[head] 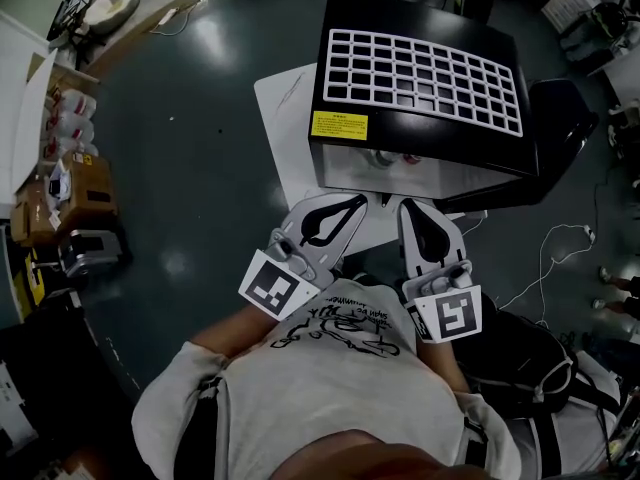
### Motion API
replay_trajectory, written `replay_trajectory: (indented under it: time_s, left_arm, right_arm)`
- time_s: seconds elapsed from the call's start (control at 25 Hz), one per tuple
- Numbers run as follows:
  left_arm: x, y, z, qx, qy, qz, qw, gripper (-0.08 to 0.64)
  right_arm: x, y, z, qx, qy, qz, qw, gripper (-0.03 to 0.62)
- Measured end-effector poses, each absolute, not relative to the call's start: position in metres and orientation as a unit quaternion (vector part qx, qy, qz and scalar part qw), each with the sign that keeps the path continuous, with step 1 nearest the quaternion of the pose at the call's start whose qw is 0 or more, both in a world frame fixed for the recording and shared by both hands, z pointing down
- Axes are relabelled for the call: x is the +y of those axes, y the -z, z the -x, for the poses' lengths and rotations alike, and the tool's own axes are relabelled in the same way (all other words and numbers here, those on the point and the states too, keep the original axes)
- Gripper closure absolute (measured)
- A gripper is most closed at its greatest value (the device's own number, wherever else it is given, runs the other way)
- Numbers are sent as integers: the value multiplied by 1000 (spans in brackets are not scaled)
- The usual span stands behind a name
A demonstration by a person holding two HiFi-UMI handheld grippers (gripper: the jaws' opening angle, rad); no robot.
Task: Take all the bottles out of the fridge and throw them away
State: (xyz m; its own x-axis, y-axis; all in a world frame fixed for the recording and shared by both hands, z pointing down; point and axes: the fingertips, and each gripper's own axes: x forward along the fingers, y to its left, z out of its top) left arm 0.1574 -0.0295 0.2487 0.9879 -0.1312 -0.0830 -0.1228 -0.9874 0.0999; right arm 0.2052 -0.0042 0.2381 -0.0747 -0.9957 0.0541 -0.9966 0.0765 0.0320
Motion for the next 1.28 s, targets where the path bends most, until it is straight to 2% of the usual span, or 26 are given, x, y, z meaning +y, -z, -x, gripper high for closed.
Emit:
replay_trajectory:
  time_s: [0.84,1.08,1.28]
  left_arm:
    - [-22,-271,-202,-89,31,-994,54,551]
    - [-29,-279,-208,-95,62,-993,21,551]
    - [-35,-302,-215,-103,32,-993,41,551]
  right_arm:
    - [7,-265,-252,-737,-2,-674,53,584]
    - [3,-288,-257,-742,0,-667,71,584]
    - [-4,-312,-264,-738,-18,-671,73,566]
